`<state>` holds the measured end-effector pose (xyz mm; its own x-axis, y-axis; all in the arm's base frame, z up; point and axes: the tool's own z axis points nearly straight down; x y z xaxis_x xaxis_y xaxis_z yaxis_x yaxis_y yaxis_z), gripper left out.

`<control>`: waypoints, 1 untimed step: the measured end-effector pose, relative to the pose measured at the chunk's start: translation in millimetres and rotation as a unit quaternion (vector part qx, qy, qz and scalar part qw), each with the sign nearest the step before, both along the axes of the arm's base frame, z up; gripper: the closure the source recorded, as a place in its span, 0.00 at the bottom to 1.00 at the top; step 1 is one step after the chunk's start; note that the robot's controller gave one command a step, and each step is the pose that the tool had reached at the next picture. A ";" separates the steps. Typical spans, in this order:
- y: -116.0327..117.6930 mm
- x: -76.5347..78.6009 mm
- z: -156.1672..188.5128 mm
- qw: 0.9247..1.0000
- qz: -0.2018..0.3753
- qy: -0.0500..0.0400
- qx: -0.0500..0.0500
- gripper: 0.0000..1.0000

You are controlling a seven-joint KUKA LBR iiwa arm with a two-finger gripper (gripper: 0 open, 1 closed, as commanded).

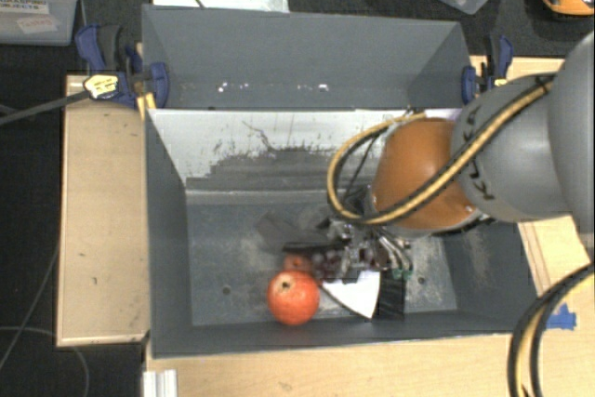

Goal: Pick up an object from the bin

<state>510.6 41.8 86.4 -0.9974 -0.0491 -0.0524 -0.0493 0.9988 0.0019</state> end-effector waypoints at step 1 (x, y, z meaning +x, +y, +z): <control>-0.1 0.0 -0.1 1.000 -0.001 0.000 0.000 1.00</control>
Offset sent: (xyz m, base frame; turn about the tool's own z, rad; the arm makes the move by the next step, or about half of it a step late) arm -0.0062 -0.0115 0.1070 0.0177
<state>510.6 41.8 86.4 -0.9975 -0.0478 -0.0523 -0.0480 0.9988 0.0020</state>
